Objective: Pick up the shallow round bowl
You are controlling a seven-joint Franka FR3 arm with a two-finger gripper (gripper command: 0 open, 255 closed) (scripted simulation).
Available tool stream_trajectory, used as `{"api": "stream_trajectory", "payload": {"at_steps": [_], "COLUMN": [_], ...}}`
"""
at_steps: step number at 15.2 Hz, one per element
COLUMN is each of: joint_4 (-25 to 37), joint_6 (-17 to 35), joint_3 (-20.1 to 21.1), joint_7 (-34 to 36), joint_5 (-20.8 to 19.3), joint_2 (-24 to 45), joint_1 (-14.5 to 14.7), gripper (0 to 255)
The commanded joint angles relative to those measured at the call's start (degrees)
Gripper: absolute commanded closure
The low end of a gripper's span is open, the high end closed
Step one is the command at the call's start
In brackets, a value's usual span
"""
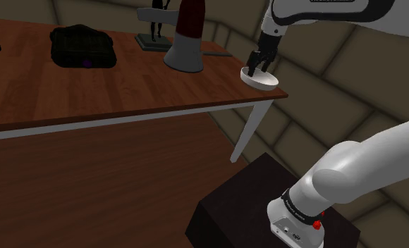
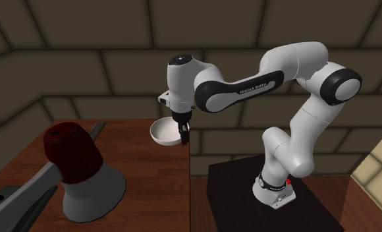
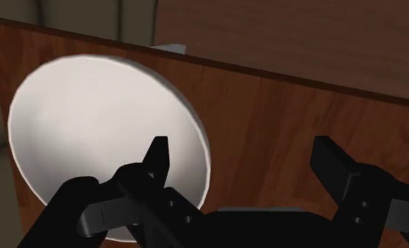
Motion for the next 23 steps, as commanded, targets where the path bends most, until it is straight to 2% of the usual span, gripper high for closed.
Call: {"api": "stream_trajectory", "payload": {"at_steps": [1, 4, 11, 13, 14, 23], "joint_4": [2.12, 4.91, -0.16, -0.16, -0.04, -0.16], "joint_6": [2.09, 3.98, 9.72, 9.72, 9.61, 9.72], "joint_3": [-0.78, -1.36, -1.63, -1.63, -1.61, -1.63], "joint_7": [-1.97, -3.76, -2.85, -2.85, -2.84, -2.85], "joint_5": [-1.25, -2.35, -2.71, -2.71, -2.7, -2.71], "joint_2": [3.96, 8.38, 9.11, 9.11, 9.12, 9.11], "joint_1": [-0.23, -0.42, -0.58, -0.58, -0.56, -0.58], "gripper": [0, 0, 0, 0, 255, 255]}}
